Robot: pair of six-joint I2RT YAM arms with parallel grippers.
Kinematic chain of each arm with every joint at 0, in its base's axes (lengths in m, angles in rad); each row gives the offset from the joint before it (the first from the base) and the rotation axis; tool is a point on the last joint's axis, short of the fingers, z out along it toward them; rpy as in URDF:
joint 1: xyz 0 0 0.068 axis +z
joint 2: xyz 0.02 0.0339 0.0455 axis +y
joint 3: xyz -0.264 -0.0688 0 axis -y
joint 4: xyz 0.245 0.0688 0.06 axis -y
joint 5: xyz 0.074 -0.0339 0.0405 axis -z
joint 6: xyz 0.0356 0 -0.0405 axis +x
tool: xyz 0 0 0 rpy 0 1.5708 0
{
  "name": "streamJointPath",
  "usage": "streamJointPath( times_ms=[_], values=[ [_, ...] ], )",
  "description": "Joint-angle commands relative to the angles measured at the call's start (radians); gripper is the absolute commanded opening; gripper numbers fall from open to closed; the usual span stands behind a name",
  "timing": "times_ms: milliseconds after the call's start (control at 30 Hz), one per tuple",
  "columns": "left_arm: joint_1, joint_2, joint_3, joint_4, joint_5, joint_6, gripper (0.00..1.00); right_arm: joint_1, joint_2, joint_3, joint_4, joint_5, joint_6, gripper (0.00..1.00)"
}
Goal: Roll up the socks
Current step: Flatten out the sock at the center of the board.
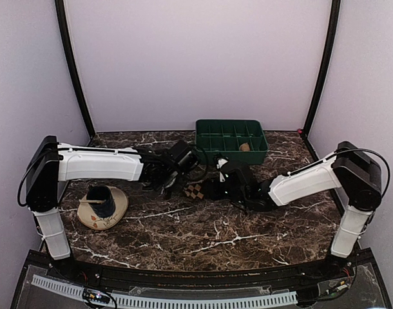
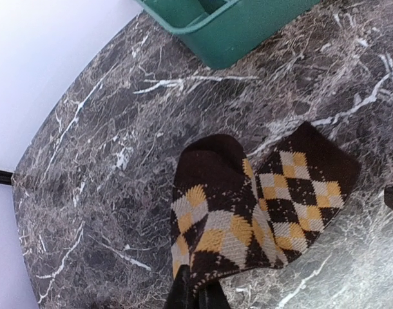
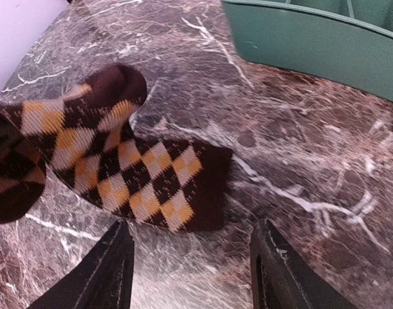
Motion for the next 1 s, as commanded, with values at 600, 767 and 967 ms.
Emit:
streamJointPath(
  times_ms=[600,767,967],
  values=[
    [0.035,-0.04,-0.146,0.059,0.04,-0.066,0.0,-0.049,0.224,0.216,-0.187,-0.09,0.09,0.61],
    [0.036,-0.046,-0.158,0.07,0.048,-0.065,0.0,-0.056,0.255,0.249,-0.207,-0.114,0.094,0.61],
    [0.037,-0.049,-0.172,0.083,0.051,-0.061,0.0,-0.074,0.274,0.251,-0.205,-0.176,0.13,0.6]
  ],
)
